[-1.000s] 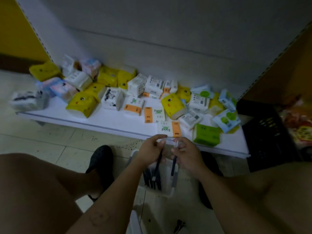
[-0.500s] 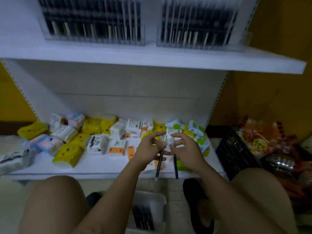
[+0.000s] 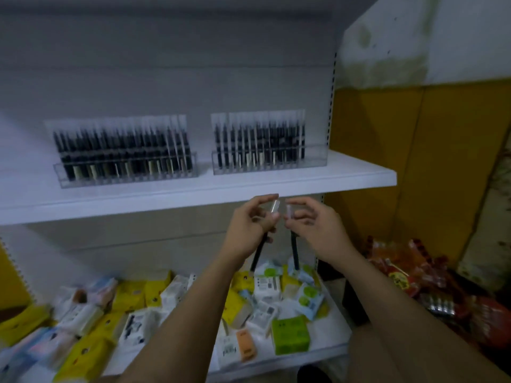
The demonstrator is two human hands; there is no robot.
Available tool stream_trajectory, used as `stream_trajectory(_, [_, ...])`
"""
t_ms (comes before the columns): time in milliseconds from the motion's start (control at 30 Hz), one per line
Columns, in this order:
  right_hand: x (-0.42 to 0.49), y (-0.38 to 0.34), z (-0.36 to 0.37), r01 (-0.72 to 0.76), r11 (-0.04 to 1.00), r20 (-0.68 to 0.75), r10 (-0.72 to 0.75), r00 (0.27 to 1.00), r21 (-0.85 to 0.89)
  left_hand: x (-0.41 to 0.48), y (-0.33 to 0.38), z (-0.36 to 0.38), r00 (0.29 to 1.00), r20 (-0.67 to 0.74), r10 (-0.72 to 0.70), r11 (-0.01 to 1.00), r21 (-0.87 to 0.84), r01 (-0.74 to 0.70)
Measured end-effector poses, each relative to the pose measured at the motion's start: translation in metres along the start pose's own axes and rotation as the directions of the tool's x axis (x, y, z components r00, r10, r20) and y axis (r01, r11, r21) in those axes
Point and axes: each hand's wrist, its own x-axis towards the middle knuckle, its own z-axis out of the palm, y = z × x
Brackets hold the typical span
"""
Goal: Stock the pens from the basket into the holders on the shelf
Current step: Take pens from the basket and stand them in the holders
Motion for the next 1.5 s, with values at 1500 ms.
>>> stream_trajectory(1500, [0.278,-0.028,-0.108,0.211,0.976,-0.323,-0.181,0.929,0.061,0.278,0.099,0.047,0.866,-0.112,0.487,0.73,0.597,-0.333])
